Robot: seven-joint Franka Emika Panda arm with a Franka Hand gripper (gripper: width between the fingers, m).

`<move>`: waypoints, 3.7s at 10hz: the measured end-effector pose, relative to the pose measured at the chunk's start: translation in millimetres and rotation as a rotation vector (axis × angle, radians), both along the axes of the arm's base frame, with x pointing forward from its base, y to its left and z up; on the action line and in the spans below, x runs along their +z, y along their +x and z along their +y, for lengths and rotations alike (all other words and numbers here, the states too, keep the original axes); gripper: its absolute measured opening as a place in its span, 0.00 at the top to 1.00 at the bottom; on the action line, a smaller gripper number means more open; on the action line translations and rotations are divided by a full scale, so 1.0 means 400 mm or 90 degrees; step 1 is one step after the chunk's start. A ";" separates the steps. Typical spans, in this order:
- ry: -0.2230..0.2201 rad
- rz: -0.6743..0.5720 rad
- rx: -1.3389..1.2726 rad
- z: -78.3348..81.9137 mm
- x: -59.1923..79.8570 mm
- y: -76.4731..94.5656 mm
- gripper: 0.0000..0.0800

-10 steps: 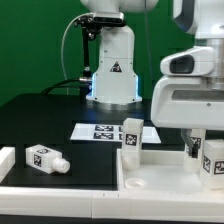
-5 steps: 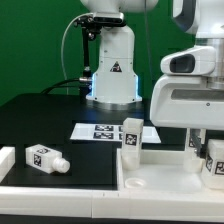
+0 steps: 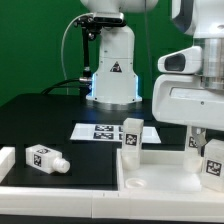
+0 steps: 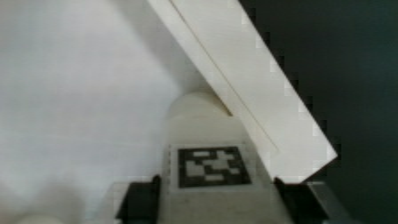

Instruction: Assemble square table

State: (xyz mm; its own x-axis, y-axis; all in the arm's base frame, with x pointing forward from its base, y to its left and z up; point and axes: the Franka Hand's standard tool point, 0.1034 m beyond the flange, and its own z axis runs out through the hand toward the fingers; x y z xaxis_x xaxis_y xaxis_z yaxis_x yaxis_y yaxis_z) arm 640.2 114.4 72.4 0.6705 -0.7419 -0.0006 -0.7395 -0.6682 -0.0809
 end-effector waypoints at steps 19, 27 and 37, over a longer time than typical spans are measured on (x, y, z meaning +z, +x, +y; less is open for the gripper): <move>-0.009 -0.015 0.337 -0.001 -0.004 -0.001 0.19; 0.003 -0.009 0.091 -0.010 -0.006 0.002 0.64; 0.069 0.032 -0.510 -0.002 -0.006 0.002 0.64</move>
Offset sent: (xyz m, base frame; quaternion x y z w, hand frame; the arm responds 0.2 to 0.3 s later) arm 0.0124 0.0090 0.0084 -0.0045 -0.0090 0.3505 0.9365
